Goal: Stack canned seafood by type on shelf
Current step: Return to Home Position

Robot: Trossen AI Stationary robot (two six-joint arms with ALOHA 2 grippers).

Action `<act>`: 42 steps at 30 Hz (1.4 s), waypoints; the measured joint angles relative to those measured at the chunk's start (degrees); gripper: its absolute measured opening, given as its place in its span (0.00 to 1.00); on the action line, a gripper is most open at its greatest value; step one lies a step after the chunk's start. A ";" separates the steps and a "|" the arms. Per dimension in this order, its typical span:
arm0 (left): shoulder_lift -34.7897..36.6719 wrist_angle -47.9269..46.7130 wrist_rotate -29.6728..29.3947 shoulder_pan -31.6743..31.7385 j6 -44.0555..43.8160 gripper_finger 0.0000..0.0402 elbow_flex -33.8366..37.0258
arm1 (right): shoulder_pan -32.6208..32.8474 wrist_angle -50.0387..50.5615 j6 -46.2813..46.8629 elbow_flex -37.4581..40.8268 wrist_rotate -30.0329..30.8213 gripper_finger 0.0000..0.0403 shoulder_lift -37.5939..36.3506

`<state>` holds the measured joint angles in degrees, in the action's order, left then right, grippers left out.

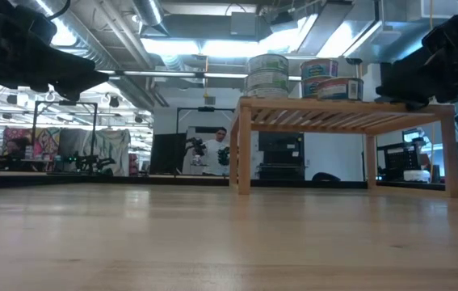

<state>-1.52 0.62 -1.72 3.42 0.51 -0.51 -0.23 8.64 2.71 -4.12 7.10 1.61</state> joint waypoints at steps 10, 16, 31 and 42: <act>0.00 0.00 0.00 0.00 0.74 0.57 -0.02 | -0.18 0.61 0.09 -0.05 -0.68 0.30 0.02; 0.00 0.00 0.00 0.01 1.08 0.57 -0.02 | -0.18 0.36 0.06 0.00 -0.68 0.30 0.02; 0.00 0.00 0.02 0.01 0.88 0.57 -0.02 | -0.18 0.29 0.03 0.02 -0.68 0.30 0.02; 0.00 0.00 0.02 0.00 0.88 0.57 -0.02 | -0.18 0.29 0.01 0.04 -0.68 0.30 0.02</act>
<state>-1.52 0.62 -1.69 3.42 1.39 -0.54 -0.40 8.93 2.72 -4.08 6.42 1.63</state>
